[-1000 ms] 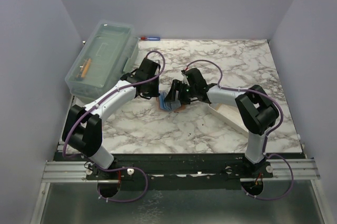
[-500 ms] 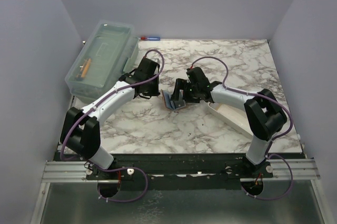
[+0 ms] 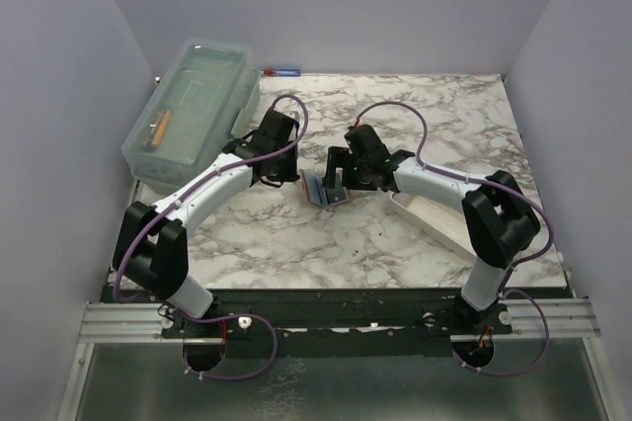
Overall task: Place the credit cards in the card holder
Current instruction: Open the card holder at the center of the board.
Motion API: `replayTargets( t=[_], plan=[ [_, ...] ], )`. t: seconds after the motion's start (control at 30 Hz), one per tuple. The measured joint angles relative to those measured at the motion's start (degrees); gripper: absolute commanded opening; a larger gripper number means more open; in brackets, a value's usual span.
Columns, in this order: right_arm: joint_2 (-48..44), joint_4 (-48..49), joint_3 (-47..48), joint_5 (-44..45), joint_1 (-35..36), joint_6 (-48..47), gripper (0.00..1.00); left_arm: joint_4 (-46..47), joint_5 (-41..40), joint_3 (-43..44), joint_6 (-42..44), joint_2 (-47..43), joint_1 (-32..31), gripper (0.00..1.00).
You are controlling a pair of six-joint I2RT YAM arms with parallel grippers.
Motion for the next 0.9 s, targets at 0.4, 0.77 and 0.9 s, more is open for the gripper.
replayTargets(
  t=[0.4, 0.77, 0.9],
  plan=[
    [-1.6, -2.5, 2.9, 3.1, 3.0, -0.7, 0.75, -0.1, -2.6, -2.1, 0.4, 0.0, 0.2, 0.0],
    [-0.1, 1.9, 2.6, -4.1, 2.9, -2.4, 0.82, -0.1, -2.6, -2.1, 0.7, 0.0, 0.2, 0.0],
    [2.7, 1.8, 3.0, -4.2, 3.3, -3.1, 0.81, -0.1, -2.6, -2.1, 0.8, 0.0, 0.2, 0.0]
  ],
)
